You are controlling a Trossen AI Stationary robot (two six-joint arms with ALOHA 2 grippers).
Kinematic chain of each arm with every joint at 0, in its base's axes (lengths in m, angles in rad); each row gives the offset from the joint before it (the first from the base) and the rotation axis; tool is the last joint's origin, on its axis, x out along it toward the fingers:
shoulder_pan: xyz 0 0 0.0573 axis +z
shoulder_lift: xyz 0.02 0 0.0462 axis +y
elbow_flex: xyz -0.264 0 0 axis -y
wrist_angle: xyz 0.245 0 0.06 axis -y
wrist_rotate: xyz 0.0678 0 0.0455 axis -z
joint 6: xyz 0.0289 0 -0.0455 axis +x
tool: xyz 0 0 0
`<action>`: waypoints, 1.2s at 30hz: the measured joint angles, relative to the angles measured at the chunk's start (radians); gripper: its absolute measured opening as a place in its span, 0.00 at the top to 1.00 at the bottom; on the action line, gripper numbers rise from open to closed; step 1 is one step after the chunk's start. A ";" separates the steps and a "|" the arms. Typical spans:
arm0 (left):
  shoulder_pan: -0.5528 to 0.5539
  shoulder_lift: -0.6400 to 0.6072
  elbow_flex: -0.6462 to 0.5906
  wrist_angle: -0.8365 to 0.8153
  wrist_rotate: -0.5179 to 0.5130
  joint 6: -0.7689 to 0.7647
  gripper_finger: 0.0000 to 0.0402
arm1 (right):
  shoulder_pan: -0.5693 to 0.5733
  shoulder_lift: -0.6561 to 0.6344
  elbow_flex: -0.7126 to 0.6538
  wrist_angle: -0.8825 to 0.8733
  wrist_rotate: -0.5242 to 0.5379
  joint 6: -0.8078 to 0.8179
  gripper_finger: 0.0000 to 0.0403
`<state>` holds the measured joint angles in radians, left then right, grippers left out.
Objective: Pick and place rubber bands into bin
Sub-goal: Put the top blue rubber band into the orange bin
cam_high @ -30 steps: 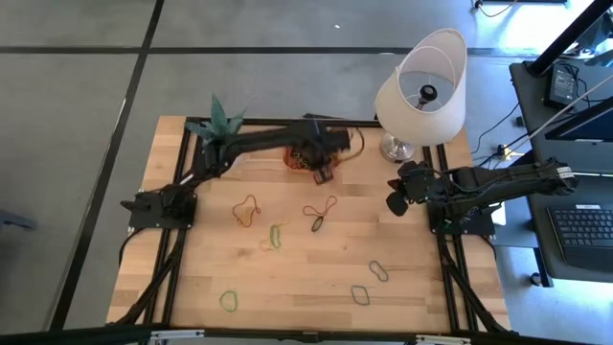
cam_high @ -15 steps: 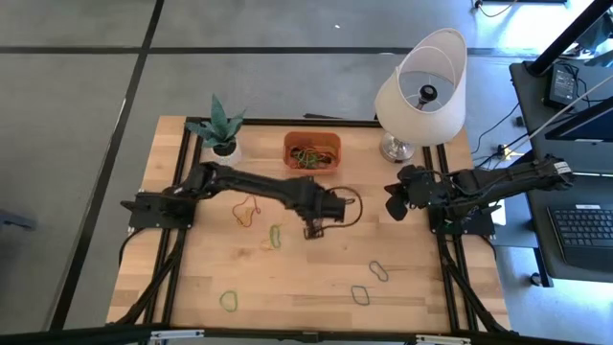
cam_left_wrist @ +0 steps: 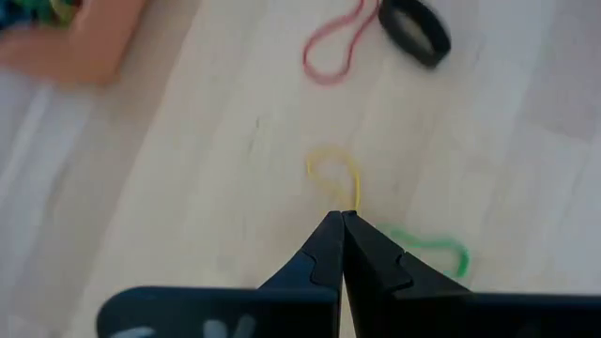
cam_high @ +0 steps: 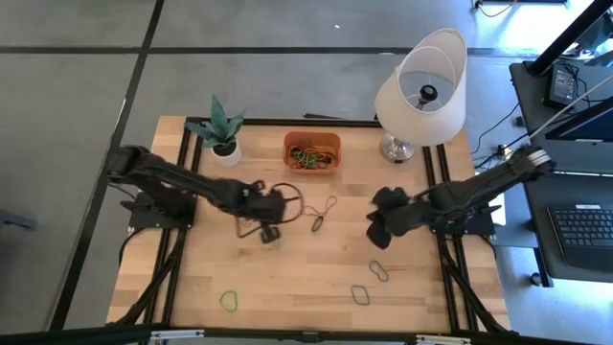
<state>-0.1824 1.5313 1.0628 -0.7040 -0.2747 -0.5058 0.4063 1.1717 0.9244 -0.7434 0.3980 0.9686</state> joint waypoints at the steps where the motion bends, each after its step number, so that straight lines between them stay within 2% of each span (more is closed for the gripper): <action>1: -0.009 -0.043 -0.051 0.022 0.007 -0.016 1.00 | 0.006 0.048 0.044 -0.044 -0.028 0.022 1.00; 7: -0.069 -0.271 -0.277 0.118 0.015 -0.087 1.00 | 0.051 0.309 0.234 -0.273 -0.232 0.152 0.99; 15: -0.116 -0.432 -0.395 0.133 0.008 -0.128 1.00 | 0.142 0.517 0.234 -0.292 -0.502 0.337 0.92; 21: -0.125 -0.453 -0.402 0.132 0.014 -0.085 1.00 | 0.174 0.600 0.215 -0.274 -0.531 0.435 0.81; 28: -0.125 -0.453 -0.402 0.130 0.048 -0.075 1.00 | 0.175 0.651 0.215 -0.185 -0.524 0.447 0.70; 36: -0.125 -0.453 -0.402 0.129 0.079 -0.075 1.00 | 0.195 0.729 0.218 -0.179 -0.497 0.494 0.70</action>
<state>-0.3073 1.0782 0.6605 -0.5749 -0.1962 -0.5806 0.6016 1.9006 1.1426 -0.9222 -0.0988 1.4624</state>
